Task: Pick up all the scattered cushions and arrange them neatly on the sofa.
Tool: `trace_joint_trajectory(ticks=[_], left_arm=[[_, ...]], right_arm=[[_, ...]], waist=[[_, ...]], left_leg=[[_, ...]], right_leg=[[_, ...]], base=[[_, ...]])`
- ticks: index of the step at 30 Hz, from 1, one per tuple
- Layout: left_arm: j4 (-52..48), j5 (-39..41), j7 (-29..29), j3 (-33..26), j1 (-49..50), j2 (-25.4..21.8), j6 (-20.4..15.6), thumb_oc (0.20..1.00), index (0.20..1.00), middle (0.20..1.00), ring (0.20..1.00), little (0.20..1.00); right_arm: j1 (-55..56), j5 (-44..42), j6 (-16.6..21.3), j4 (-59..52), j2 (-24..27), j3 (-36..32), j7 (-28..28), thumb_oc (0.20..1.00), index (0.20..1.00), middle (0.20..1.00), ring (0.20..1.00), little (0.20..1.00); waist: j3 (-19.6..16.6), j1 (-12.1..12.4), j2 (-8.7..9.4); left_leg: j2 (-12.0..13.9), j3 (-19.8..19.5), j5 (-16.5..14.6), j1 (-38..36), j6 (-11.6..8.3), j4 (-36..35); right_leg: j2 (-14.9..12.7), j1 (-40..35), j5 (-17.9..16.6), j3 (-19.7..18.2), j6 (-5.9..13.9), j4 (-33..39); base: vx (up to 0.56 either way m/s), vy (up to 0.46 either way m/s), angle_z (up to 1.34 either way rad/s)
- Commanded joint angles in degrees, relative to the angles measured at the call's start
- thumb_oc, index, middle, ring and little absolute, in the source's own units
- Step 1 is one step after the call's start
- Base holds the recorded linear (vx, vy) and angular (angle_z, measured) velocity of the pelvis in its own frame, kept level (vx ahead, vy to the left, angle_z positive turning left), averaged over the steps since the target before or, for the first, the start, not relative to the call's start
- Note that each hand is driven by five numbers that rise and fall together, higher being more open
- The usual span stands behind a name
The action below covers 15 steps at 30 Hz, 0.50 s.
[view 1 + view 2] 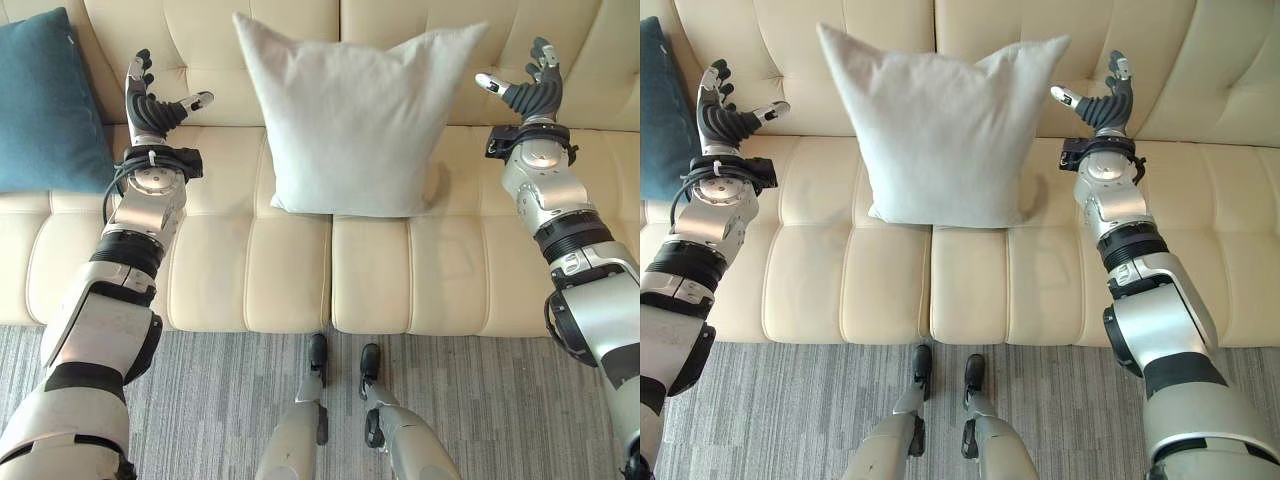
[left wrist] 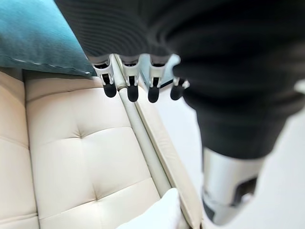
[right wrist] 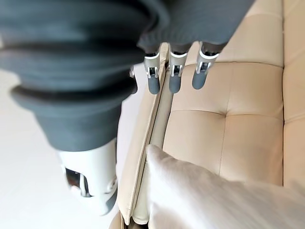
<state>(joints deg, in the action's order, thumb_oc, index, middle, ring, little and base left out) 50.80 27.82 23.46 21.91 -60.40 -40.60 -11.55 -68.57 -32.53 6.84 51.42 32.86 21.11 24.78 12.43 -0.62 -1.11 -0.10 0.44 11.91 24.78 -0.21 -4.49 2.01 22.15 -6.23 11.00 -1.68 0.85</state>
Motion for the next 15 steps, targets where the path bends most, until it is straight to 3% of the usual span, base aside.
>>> trace_joint_trajectory(ticks=[1, 5, 7, 13, 15], left_arm=[[-10.3, -0.2, -1.2, -5.4, 7.5, -0.6, -3.6, 1.000, 1.000, 1.000, 1.000, 1.000], [-23.8, -1.6, -5.3, -13.0, 28.7, 2.0, -4.2, 1.000, 1.000, 1.000, 1.000, 1.000], [-29.8, -2.2, -9.2, -18.1, 43.4, 7.2, -2.7, 1.000, 1.000, 1.000, 1.000, 1.000], [-28.3, -8.0, -14.8, -25.8, 63.1, 12.4, 1.0, 1.000, 1.000, 1.000, 1.000, 1.000], [-23.9, -12.4, -17.5, -27.1, 69.9, 14.9, 3.4, 1.000, 1.000, 1.000, 1.000, 1.000]], right_arm=[[8.6, 1.9, 2.3, -10.7, 3.1, -5.0, -0.1, 1.000, 1.000, 1.000, 1.000, 1.000], [29.1, 7.3, 2.9, -27.0, 1.8, -12.7, -4.1, 1.000, 1.000, 1.000, 1.000, 1.000], [44.7, 11.9, 2.3, -35.2, -1.3, -18.0, -9.4, 1.000, 1.000, 1.000, 1.000, 1.000], [65.8, 19.4, 0.5, -37.2, -4.9, -23.3, -18.4, 1.000, 1.000, 1.000, 1.000, 1.000], [72.4, 25.1, -0.5, -32.2, -5.7, -23.3, -21.1, 1.000, 1.000, 1.000, 1.000, 1.000]], waist=[[-0.9, 1.9, 3.05], [-2.3, 1.5, 3.49], [-3.3, 1.0, 3.82], [-5.1, 0.4, 3.89], [-6.6, 0.1, 3.81]], left_leg=[[0.2, 1.2, -6.9, -6.2, -3.87, -0.5], [0.1, 1.8, -8.1, -9.1, -3.15, -0.5], [-0.1, 2.2, -9.3, -12.1, -2.57, -0.5], [-0.2, 2.7, -11.0, -17.7, -1.93, -0.5], [-0.4, 3.0, -11.5, -19.9, -1.77, -0.5]], right_leg=[[-5.3, -2.2, 1.1, -3.7, 8.40, 1.7], [-5.5, -5.2, 1.8, -4.1, 8.27, 1.9], [-5.6, -8.3, 2.5, -4.0, 8.30, 2.0], [-6.2, -13.7, 3.4, -3.6, 8.63, 2.2], [-6.6, -15.5, 3.5, -3.6, 9.01, 2.0]], base=[[0.04, 0.037, 0.03], [0.09, 0.037, 0.07], [0.15, 0.054, 0.01], [0.07, 0.055, -0.05], [-0.01, 0.090, -0.07]])
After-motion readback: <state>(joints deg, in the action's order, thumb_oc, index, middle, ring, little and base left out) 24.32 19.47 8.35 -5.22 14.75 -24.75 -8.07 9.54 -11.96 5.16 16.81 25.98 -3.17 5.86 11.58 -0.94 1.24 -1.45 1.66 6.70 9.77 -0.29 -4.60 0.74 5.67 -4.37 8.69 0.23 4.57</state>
